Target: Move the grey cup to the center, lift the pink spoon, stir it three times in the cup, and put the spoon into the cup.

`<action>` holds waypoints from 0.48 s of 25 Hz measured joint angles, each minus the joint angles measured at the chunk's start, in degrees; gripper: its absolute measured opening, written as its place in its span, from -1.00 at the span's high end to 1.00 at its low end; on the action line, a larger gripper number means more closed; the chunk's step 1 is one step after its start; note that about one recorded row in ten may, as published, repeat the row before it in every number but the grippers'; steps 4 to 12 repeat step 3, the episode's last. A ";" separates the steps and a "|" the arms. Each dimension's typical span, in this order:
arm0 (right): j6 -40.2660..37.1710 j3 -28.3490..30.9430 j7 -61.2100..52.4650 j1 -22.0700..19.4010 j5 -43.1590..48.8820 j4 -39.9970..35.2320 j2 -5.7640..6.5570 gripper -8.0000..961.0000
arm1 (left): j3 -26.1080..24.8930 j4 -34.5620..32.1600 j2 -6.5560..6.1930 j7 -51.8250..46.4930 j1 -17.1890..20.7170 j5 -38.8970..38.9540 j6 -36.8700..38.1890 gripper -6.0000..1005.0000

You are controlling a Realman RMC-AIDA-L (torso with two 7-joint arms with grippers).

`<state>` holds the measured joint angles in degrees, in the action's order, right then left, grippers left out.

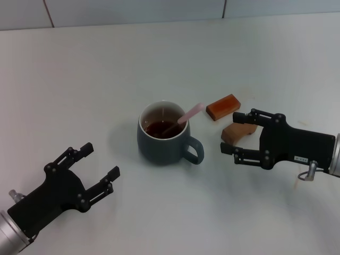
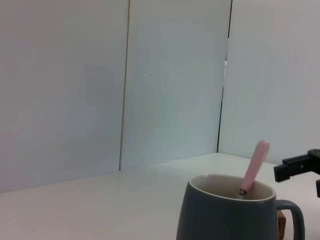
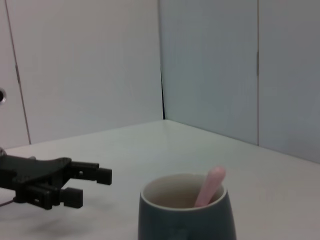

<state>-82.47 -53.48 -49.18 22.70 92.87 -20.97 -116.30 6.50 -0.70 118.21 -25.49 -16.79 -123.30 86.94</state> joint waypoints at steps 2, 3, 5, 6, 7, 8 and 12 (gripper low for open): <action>0.18 -0.03 0.26 0.00 0.25 0.23 -0.04 -0.64 | 0.00 0.00 0.00 0.00 0.00 -0.01 0.00 -0.61; 0.45 -0.05 0.34 0.00 0.61 0.35 -0.14 -0.64 | 0.00 0.00 0.00 0.00 0.00 -0.01 0.00 -0.61; 0.45 -0.05 0.34 0.00 0.61 0.35 -0.14 -0.64 | 0.00 0.00 0.00 0.00 0.00 -0.01 0.00 -0.61; 0.45 -0.05 0.34 0.00 0.61 0.35 -0.14 -0.64 | 0.00 0.00 0.00 0.00 0.00 -0.01 0.00 -0.61; 0.45 -0.05 0.34 0.00 0.61 0.35 -0.14 -0.64 | 0.00 0.00 0.00 0.00 0.00 -0.01 0.00 -0.61; 0.45 -0.05 0.34 0.00 0.61 0.35 -0.14 -0.64 | 0.00 0.00 0.00 0.00 0.00 -0.01 0.00 -0.61; 0.45 -0.05 0.34 0.00 0.61 0.35 -0.14 -0.64 | 0.00 0.00 0.00 0.00 0.00 -0.01 0.00 -0.61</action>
